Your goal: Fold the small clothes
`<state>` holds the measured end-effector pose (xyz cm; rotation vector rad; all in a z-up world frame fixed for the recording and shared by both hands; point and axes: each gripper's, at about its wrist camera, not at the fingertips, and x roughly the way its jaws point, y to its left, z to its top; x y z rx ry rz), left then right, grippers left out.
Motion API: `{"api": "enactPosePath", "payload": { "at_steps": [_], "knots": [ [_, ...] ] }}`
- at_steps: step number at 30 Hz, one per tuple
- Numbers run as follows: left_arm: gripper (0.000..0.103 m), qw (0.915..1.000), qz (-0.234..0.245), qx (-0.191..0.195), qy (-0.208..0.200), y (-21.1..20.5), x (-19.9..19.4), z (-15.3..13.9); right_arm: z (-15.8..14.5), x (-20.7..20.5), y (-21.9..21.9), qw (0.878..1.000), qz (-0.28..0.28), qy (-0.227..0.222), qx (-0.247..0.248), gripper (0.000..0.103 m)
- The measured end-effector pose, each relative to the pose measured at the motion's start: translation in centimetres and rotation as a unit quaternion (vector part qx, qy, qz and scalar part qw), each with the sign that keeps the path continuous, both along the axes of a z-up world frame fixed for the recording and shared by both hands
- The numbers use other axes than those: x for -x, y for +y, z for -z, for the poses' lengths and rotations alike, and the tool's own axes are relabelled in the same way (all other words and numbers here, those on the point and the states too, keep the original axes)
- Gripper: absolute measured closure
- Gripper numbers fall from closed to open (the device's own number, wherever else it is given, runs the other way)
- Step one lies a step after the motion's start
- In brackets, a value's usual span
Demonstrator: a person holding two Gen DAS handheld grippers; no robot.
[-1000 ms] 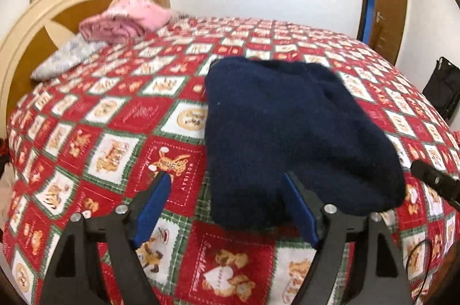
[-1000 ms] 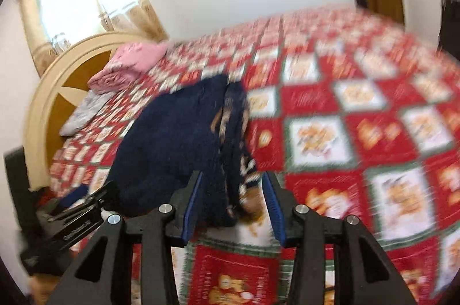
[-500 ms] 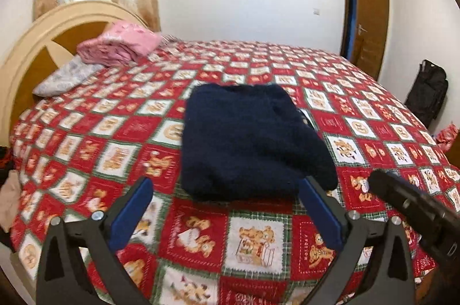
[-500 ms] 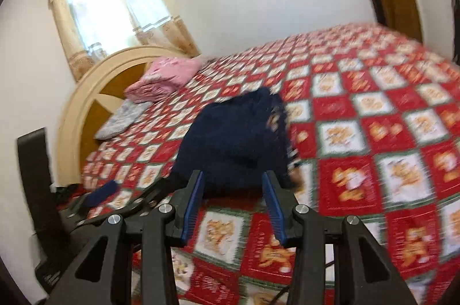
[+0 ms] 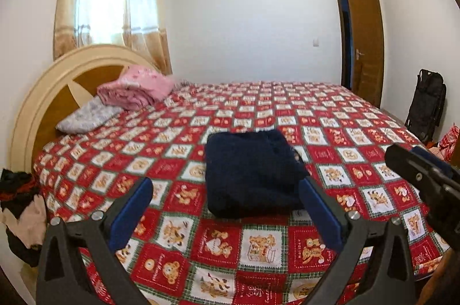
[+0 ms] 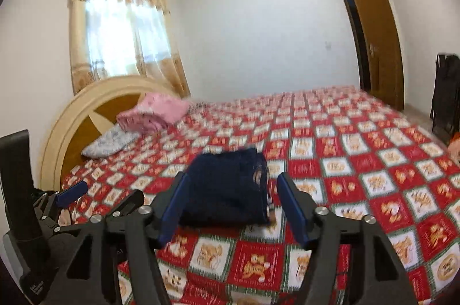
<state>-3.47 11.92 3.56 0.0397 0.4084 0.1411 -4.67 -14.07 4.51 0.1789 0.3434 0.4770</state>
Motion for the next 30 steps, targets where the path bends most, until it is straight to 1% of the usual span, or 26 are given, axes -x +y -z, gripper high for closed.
{"api": "enactPosePath", "payload": {
  "at_steps": [2, 5, 9, 14, 21, 30],
  "knots": [
    [0.000, 0.9998, -0.009, -0.010, -0.013, -0.3, 0.5, -0.5, -0.3, 0.4, -0.2, 1.000, 0.006, -0.013, 0.002, 0.037],
    [0.000, 0.9995, -0.013, -0.017, -0.023, -0.9, 1.0, -0.7, -0.4, 0.5, -0.4, 1.000, 0.006, -0.013, -0.002, 0.037],
    [0.000, 0.9996, -0.009, -0.011, -0.023, -1.0, 1.1, -0.7, 0.0, 0.1, -0.4, 1.000, 0.010, 0.000, -0.001, 0.037],
    [0.000, 0.9996, -0.009, -0.015, -0.020, -1.3, 1.3, -0.5, 0.4, -0.1, 0.0, 1.000, 0.006, 0.009, 0.002, 0.037],
    [0.000, 0.9999, -0.011, -0.004, -0.012, -1.0, 1.1, -0.2, 0.6, 0.0, 0.0, 1.000, 0.008, 0.013, 0.001, 0.037],
    [0.000, 0.9998, -0.009, -0.010, -0.012, -1.4, 1.2, -0.2, 0.6, -0.1, -0.2, 1.000, 0.010, 0.016, -0.003, 0.037]
  ]
}}
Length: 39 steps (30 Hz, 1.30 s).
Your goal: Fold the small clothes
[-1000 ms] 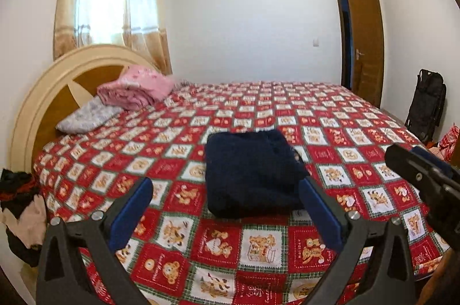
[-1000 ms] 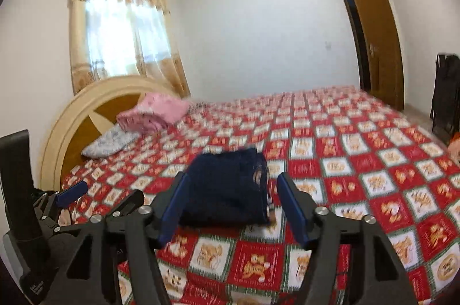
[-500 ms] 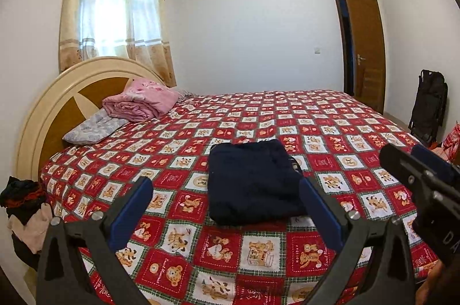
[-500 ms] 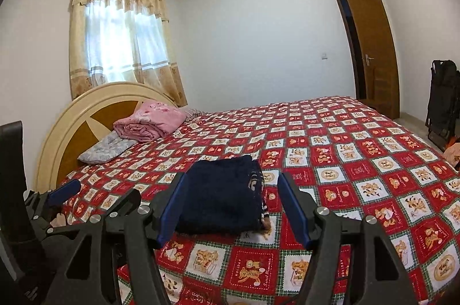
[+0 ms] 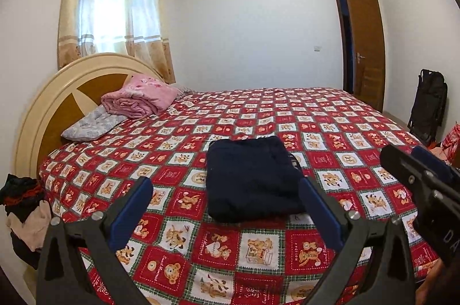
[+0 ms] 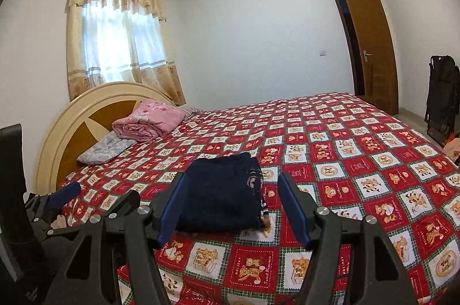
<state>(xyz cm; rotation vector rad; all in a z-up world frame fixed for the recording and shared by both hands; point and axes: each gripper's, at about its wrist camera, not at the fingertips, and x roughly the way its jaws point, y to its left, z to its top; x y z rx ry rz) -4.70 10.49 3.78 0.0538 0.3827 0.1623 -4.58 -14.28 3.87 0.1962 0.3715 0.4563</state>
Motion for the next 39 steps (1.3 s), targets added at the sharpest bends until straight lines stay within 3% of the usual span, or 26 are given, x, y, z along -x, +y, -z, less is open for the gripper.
{"api": "enactPosePath", "payload": {
  "at_steps": [39],
  "knots": [
    [0.000, 0.9996, -0.020, -0.012, 0.016, 0.45, -0.82, 0.48, 0.60, -0.30, -0.21, 1.000, 0.010, 0.012, 0.002, 0.037]
  ]
}}
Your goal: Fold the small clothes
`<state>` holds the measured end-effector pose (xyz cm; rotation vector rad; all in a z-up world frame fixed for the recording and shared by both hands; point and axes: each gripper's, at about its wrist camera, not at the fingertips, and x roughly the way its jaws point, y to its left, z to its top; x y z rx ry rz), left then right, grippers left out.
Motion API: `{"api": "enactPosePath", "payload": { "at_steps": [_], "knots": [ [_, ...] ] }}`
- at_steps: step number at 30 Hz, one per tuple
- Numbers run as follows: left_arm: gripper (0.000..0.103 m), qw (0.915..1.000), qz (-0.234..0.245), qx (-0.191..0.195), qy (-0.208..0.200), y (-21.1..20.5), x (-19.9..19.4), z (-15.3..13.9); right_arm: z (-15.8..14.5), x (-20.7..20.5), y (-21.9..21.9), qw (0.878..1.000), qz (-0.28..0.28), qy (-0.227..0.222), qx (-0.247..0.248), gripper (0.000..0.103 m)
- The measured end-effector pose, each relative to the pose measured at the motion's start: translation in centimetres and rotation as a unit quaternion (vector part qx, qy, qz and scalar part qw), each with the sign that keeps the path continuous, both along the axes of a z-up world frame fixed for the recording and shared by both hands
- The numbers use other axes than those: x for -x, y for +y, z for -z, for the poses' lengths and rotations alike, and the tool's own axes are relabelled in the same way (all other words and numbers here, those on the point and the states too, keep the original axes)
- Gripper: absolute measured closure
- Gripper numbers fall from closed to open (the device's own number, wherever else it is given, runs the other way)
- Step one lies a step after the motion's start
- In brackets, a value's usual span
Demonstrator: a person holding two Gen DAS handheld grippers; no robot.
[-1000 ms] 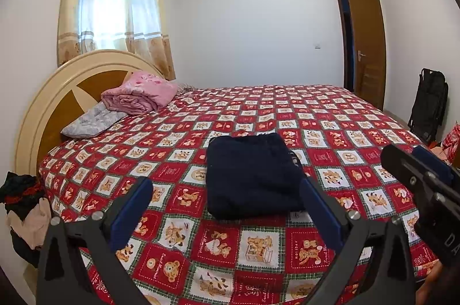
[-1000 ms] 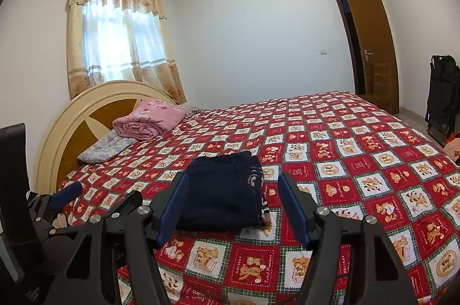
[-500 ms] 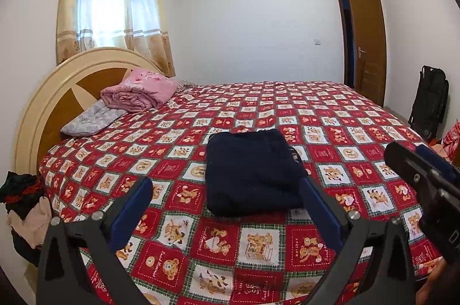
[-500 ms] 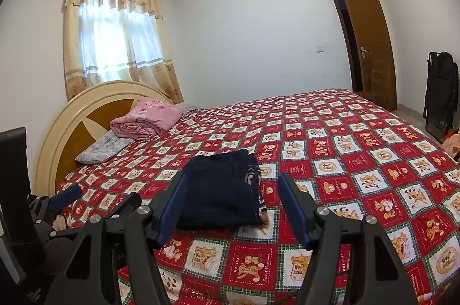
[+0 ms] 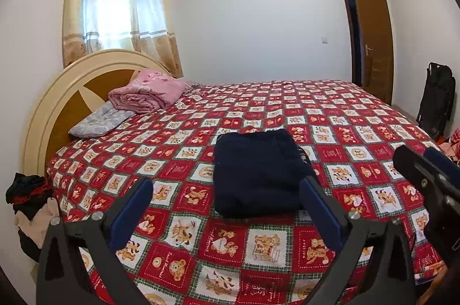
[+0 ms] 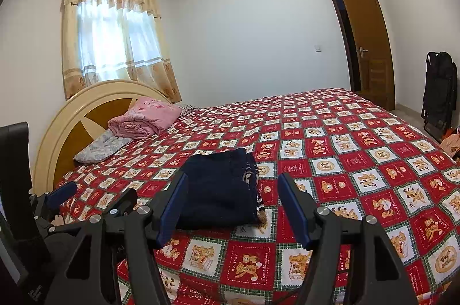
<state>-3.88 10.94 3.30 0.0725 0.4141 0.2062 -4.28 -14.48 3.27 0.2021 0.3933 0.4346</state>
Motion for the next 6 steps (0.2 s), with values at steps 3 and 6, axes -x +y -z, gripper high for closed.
{"api": "enactPosePath", "payload": {
  "at_steps": [3, 6],
  "knots": [
    [0.000, 0.9999, 0.012, 0.006, -0.003, 0.01, 0.08, -0.07, 0.04, -0.01, -0.08, 1.000, 0.000, 0.001, -0.001, 0.037],
    [0.000, 0.9998, 0.019, 0.008, 0.001, -0.08, -0.08, 0.04, 0.01, 0.00, -0.12, 1.000, 0.002, -0.001, -0.001, 0.037]
  ]
}}
